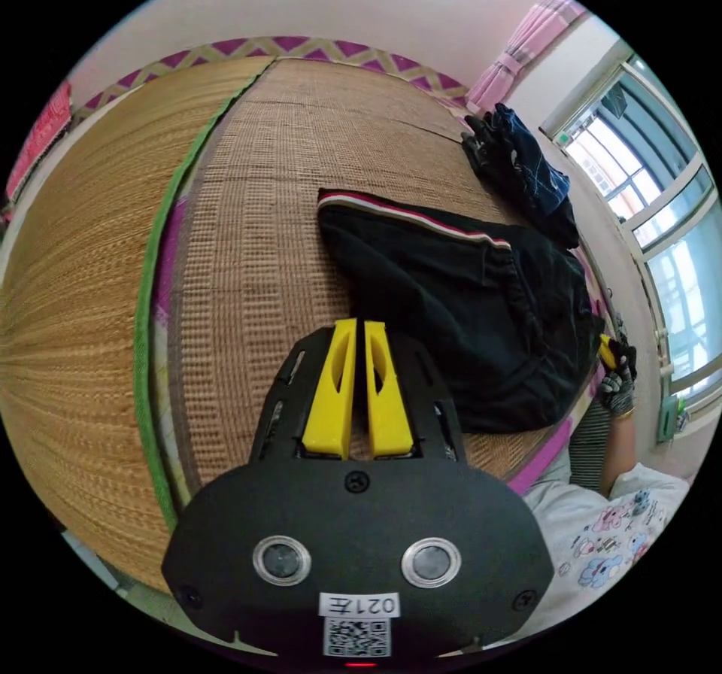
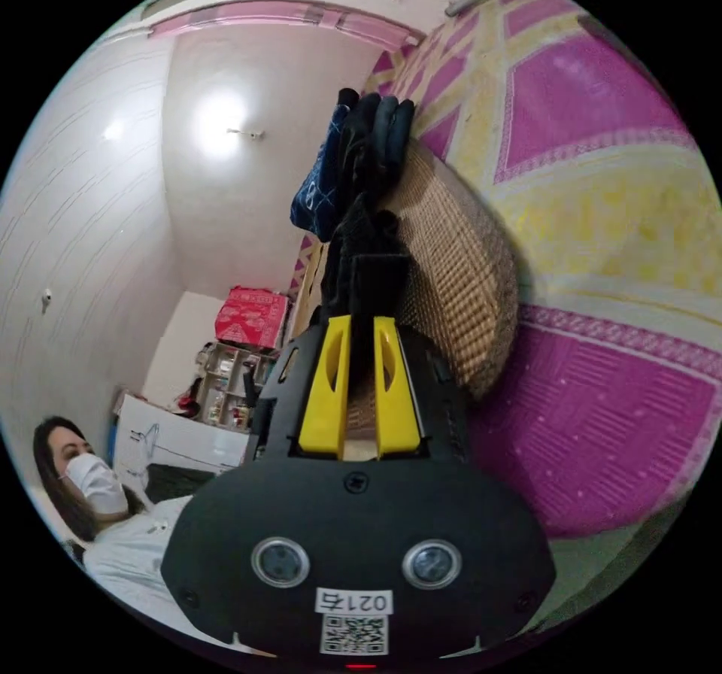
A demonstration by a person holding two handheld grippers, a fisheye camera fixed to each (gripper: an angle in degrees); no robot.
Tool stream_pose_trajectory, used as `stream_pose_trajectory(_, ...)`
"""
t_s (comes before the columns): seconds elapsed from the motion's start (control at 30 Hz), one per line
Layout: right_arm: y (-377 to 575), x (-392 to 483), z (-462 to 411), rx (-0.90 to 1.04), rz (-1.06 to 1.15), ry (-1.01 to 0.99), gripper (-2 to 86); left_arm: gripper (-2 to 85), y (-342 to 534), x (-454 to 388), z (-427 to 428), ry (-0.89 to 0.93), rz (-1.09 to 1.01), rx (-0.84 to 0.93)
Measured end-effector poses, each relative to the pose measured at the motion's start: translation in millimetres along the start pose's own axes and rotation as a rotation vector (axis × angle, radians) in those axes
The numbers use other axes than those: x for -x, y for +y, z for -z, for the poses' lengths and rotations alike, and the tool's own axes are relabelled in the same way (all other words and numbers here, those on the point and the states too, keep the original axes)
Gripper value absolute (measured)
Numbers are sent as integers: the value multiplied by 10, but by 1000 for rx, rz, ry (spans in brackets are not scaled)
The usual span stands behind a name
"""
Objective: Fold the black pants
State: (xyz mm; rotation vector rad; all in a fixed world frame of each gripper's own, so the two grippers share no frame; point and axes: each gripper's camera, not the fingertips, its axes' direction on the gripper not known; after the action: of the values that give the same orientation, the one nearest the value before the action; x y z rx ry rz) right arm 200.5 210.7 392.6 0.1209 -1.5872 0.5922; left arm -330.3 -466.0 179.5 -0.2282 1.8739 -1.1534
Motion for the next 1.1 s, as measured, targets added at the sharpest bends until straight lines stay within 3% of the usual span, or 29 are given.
stream_pose_trajectory(0.1, 35, 463, 144, -66, 174, 184, 72, -9, 299, 60, 188, 26, 32, -22)
stream_pose_trajectory(0.2, 29, 961, -161, -20, 402, 279, 75, -7, 565, -97, 564, -37, 36, -172)
stream_pose_trajectory(0.27, 59, 1254, -498, 34, 548, 295, 73, -1, 624, -518, 730, 57, -88, -262)
stream_pose_trajectory(0.4, 200, 1801, -1403, 130, 827, 308, 64, 56, 414, -1471, 381, 172, -354, -157)
stream_pose_trajectory(0.63, 400, 2039, -2491, 238, 956, 420, 31, 123, 50, -2569, -489, -35, -547, -65)
stream_pose_trajectory(0.73, 414, 2043, -2603, 250, 912, 444, 11, 73, 48, -2643, -484, -165, -537, -87)
stream_pose_trajectory(0.93, 342, 1987, -2619, 246, 799, 375, -3, 32, 80, -1799, 464, 48, -295, -275)
stream_pose_trajectory(1.1, 344, 1967, -2611, 224, 749, 316, -4, 32, 389, -420, 1687, -44, -61, -464)
